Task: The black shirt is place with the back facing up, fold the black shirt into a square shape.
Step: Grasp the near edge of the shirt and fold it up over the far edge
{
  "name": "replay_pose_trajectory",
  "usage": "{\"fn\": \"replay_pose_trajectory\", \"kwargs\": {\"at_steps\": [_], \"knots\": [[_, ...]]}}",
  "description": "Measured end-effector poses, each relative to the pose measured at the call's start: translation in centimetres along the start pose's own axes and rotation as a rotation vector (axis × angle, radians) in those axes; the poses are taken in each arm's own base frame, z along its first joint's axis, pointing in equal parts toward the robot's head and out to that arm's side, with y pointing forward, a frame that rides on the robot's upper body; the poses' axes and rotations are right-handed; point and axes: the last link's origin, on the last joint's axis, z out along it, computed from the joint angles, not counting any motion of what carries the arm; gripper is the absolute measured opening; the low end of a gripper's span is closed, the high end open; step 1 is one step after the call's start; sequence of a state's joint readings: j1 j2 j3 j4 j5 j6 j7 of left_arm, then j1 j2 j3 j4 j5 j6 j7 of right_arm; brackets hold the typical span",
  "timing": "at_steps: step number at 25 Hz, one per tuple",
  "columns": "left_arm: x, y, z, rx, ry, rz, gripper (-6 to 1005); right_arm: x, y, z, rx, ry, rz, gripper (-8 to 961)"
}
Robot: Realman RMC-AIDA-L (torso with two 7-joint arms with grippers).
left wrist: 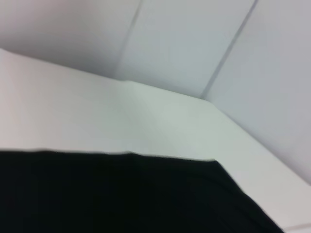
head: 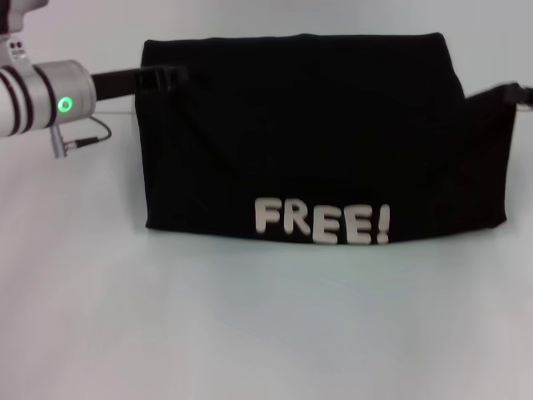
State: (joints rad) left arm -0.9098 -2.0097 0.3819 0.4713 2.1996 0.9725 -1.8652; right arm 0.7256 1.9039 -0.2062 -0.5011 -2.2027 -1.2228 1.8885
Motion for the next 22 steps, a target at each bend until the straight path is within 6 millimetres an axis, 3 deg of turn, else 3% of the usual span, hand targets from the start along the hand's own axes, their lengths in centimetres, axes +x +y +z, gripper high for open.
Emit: {"fn": "replay_pose_trajectory", "kwargs": {"at_steps": [4,9,17,22], "knots": [[0.4,-0.1,1.2,0.079,0.048,0.042,48,-1.0,0.7,3.6,0.085,0.003,-0.037,73],[0.7,-0.2,2.1,0.138,0.057,0.08,48,-1.7,1.5,6.4,0.175,0.005,-0.091,79],[1.1,-0.3,2.7,0.183,0.064,0.114,48,-2.0,2.0,7.7,0.211,0.01,-0.113,131],[-0.4,-0.1,3.7,0.237,0.019,0.201,48,-0.8,1.7,8.1,0.237,0.023,-0.067,164]]}}
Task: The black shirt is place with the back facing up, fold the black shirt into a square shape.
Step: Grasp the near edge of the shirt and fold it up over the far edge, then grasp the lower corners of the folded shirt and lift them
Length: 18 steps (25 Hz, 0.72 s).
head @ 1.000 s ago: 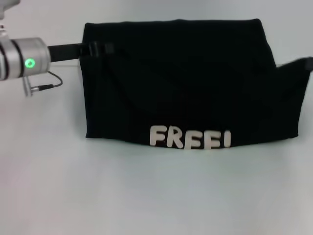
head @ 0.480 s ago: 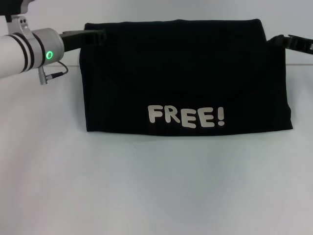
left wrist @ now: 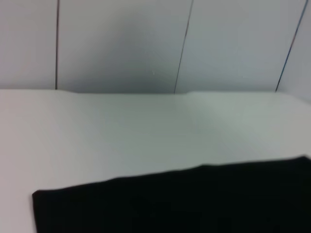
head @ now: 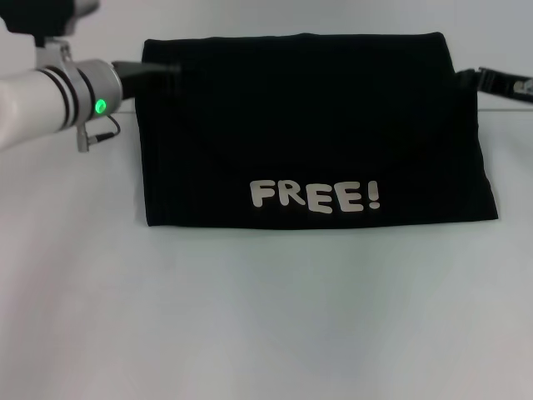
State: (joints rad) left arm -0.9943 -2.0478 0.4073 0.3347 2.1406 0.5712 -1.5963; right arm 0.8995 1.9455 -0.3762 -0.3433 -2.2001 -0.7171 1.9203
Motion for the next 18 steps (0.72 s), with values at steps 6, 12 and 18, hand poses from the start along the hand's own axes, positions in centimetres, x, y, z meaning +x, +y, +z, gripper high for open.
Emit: {"fn": "replay_pose_trajectory", "kwargs": {"at_steps": [6,12,18], "knots": [[-1.6,0.4,0.4,0.05,-0.027,0.018,48,1.8,0.0,0.2,0.012,0.024,0.024,204],[-2.1,-0.5,0.2,0.096,-0.037,0.009,174,2.6,-0.2,0.2,0.018,0.034,0.045,302],[-2.5,-1.4,-0.3,0.118,-0.034,-0.027,424,2.7,-0.7,-0.4,0.013,0.025,0.084,529]]}}
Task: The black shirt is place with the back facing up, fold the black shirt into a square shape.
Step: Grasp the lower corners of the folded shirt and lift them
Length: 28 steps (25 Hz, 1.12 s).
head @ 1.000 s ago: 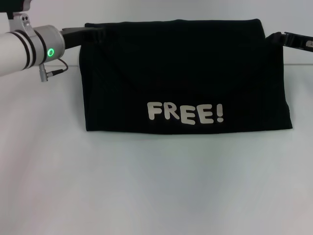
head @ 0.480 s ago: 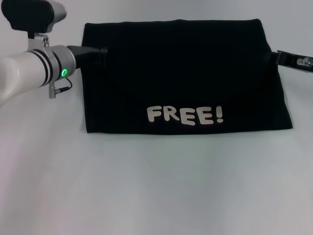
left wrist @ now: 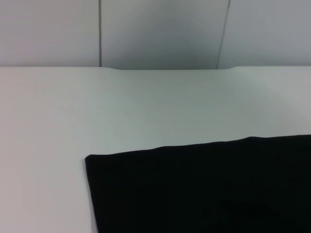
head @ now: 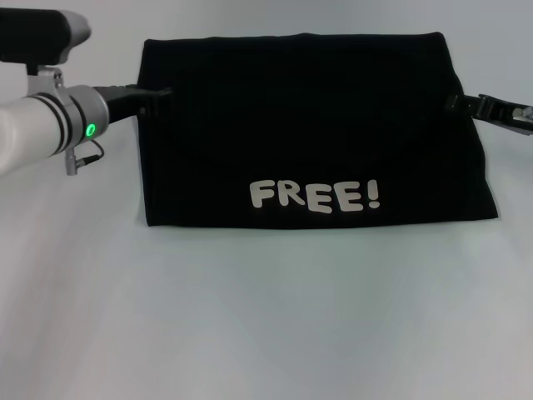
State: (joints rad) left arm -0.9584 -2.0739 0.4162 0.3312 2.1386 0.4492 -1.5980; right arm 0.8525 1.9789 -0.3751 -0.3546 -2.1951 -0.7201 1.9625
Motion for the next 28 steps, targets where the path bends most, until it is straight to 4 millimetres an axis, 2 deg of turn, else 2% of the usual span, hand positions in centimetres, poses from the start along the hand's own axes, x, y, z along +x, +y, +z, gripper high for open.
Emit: {"fn": "replay_pose_trajectory", "kwargs": {"at_steps": [3,7,9,10,15,19,24,28], "knots": [[-0.1,-0.4,-0.7,-0.054,0.009,-0.067,550,0.0,0.0,-0.7,-0.05,-0.002,0.013,656],[-0.3,-0.5,-2.9,-0.217,0.027,-0.16,701,0.3,-0.2,-2.5,-0.156,-0.01,0.038,655],[-0.7,-0.5,-4.9,-0.322,0.037,-0.215,755,0.7,-0.5,-3.6,-0.204,-0.007,0.04,655],[-0.7,-0.5,-4.9,-0.322,0.037,-0.215,782,1.0,-0.5,-4.2,-0.231,-0.001,0.036,655],[-2.2,-0.6,-8.3,-0.474,0.035,-0.226,917,2.3,-0.6,-6.3,-0.348,0.043,-0.012,656],[-4.0,-1.2,-9.8,-0.493,-0.011,-0.207,921,3.0,-0.5,-7.2,-0.399,0.058,-0.062,678],[-5.7,-1.6,-9.7,-0.455,-0.093,-0.165,921,3.5,-0.4,-7.6,-0.422,0.067,-0.088,734],[-7.0,-1.3,-9.0,-0.426,-0.157,-0.119,922,3.6,0.0,-7.6,-0.443,0.078,-0.104,796]]}}
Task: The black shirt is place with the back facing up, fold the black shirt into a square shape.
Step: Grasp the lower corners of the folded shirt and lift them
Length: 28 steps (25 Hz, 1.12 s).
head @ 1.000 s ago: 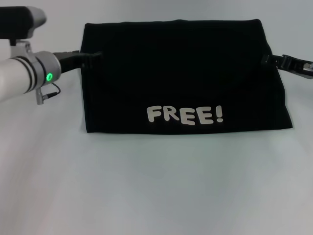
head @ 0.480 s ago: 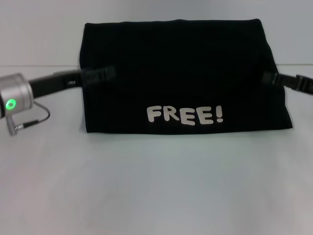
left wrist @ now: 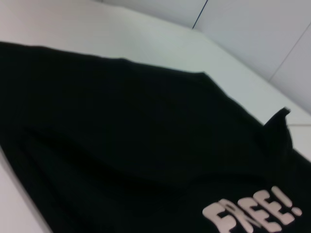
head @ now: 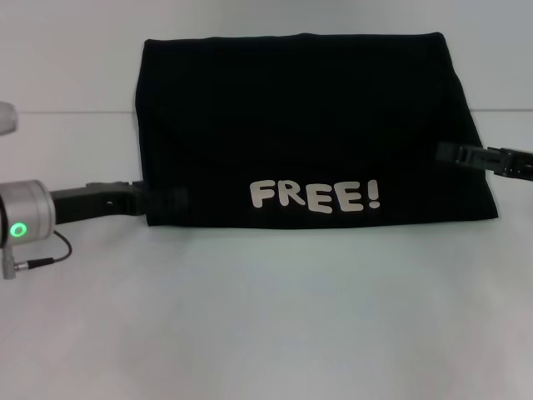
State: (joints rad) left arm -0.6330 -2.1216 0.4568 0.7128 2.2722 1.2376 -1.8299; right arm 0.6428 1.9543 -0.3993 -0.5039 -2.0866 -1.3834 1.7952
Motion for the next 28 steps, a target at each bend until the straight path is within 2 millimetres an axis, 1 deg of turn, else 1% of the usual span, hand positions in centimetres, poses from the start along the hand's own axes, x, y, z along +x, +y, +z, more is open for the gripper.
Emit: {"fn": "replay_pose_trajectory", "kwargs": {"at_steps": [5,10,15,28], "knots": [[-0.6,0.1,1.3,0.046,-0.038,0.036,922,-0.3,-0.2,0.1,0.016,-0.008,0.006,935],[-0.7,-0.3,2.2,0.1,-0.054,0.055,922,-0.5,-0.5,0.1,0.039,-0.015,0.007,934],[-0.9,-0.2,2.7,0.114,-0.073,0.079,921,-0.5,-0.7,0.1,0.047,-0.02,0.01,933],[-1.9,-0.2,2.8,0.121,-0.129,0.106,909,-0.4,-0.9,0.0,0.059,-0.025,0.013,930]]}}
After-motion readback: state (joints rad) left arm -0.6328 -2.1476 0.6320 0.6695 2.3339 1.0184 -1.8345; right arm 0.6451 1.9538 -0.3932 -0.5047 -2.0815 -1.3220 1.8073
